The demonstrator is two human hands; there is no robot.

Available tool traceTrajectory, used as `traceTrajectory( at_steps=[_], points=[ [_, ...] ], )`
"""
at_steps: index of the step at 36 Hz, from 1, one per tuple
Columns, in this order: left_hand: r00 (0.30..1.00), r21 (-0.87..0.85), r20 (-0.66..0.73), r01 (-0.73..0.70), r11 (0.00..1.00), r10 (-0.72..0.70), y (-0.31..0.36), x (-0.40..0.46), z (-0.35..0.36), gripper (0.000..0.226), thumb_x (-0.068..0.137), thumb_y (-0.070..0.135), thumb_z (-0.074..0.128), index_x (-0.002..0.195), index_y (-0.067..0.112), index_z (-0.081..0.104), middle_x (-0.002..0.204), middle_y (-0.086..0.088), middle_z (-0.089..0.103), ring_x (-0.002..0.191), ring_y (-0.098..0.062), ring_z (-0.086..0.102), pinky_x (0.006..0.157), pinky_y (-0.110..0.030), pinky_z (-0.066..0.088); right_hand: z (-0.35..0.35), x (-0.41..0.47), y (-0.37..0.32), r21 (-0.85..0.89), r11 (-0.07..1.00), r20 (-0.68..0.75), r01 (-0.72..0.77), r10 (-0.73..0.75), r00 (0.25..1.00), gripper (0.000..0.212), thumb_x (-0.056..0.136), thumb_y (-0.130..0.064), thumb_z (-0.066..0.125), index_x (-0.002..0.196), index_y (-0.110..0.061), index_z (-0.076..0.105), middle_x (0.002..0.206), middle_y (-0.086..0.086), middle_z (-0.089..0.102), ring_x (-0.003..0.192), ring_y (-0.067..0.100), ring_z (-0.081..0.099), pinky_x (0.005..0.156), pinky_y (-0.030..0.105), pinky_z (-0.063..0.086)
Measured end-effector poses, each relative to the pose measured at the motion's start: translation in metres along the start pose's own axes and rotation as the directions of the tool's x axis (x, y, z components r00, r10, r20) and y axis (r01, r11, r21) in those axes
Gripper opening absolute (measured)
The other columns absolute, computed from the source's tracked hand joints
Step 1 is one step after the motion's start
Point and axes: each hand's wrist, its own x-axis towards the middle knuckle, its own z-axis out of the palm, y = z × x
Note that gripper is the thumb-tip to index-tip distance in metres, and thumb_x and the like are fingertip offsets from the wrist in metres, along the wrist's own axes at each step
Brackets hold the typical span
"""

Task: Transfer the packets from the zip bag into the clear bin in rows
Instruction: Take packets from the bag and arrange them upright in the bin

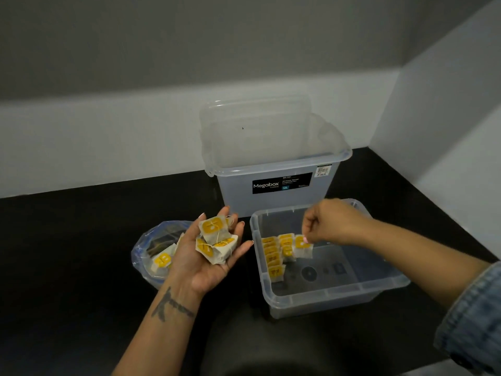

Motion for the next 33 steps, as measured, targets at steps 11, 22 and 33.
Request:
traceTrajectory(
  at_steps=[11,22,33],
  points=[
    [1.000,-0.006,-0.011,-0.008,1.000,0.007,-0.001,-0.002,-0.001,0.038,0.093,0.040,0.044,0.110,0.016,0.067,0.095,-0.008,0.073,0.074,-0.023,0.072,0.061,-0.048,0.059,0.051,0.033,0.010,-0.146,0.989,-0.016,-0.036,0.034,0.999,0.004,0.081,-0.021,0.067,0.081,-0.023,0.070,0.085,-0.007,0.070,0.080,0.012,0.064,0.070,0.029,0.053],
    [1.000,-0.015,-0.027,-0.007,1.000,0.006,0.001,-0.003,-0.002,0.039,0.092,0.040,0.045,0.109,0.015,0.068,0.101,-0.010,0.072,0.076,-0.024,0.072,0.067,-0.051,0.056,0.060,0.037,0.008,-0.233,0.970,-0.079,-0.066,0.049,0.996,0.008,0.083,-0.019,0.064,0.086,-0.026,0.068,0.091,-0.004,0.068,0.077,0.013,0.058,0.063,0.024,0.041],
    [1.000,-0.006,-0.005,0.017,1.000,-0.017,0.001,0.001,0.005,0.040,0.093,0.041,0.044,0.109,0.013,0.068,0.100,-0.010,0.072,0.076,-0.025,0.072,0.071,-0.052,0.055,0.023,0.023,-0.008,-0.183,0.983,-0.130,-0.022,-0.002,0.991,0.012,0.079,-0.035,0.073,0.085,-0.030,0.064,0.085,-0.011,0.065,0.084,0.010,0.062,0.075,0.029,0.053]
  ],
)
